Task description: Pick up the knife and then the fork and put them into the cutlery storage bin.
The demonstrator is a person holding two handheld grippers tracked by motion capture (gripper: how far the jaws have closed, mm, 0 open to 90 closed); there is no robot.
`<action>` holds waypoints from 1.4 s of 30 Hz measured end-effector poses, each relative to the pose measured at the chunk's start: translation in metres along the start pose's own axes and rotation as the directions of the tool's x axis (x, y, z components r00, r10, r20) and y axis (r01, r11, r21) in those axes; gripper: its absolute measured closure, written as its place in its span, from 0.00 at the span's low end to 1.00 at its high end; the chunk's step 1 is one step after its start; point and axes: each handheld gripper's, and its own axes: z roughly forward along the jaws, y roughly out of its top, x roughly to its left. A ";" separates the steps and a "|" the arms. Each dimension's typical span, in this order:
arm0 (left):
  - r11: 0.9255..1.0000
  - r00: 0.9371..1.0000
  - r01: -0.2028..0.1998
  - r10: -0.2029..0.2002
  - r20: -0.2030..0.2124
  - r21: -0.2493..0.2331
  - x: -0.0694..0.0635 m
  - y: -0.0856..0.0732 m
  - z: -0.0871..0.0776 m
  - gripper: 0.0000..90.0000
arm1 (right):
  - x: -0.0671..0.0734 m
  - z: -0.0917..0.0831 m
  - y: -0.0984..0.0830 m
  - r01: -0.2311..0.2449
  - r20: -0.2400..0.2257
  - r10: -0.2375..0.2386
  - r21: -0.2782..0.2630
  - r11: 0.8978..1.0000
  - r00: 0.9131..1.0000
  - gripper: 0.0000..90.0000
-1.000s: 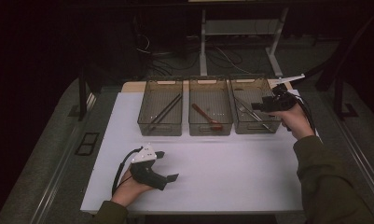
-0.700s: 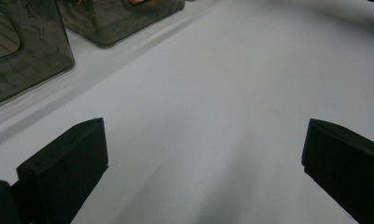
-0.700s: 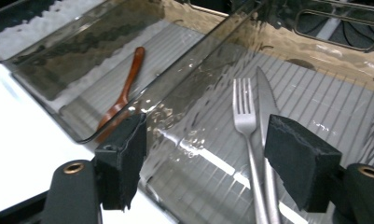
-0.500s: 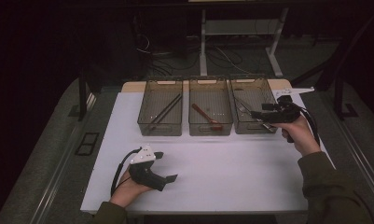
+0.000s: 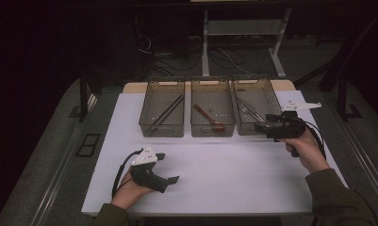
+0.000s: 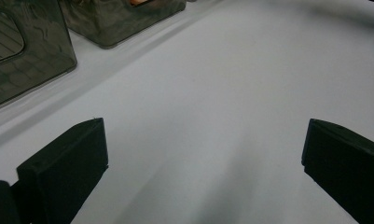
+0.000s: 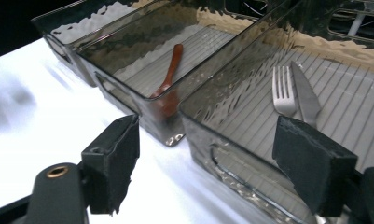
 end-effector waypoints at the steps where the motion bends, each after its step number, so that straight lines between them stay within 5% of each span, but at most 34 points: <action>1: 1.000 1.000 -0.002 0.002 0.000 0.003 0.000 0.000 0.000 0.00 | 0.002 -0.001 -0.001 0.004 0.000 -0.004 0.001 1.000 1.000 0.24; 15: 1.000 1.000 -0.006 0.006 0.001 0.002 0.000 0.000 -0.001 0.00 | 0.029 -0.004 -0.027 0.047 -0.019 -0.047 -0.007 0.999 0.999 0.20; 42: 1.000 1.000 -0.006 0.006 0.003 -0.001 -0.002 0.000 -0.001 0.00 | 0.049 -0.022 -0.074 0.046 -0.064 -0.046 -0.003 0.999 0.997 0.19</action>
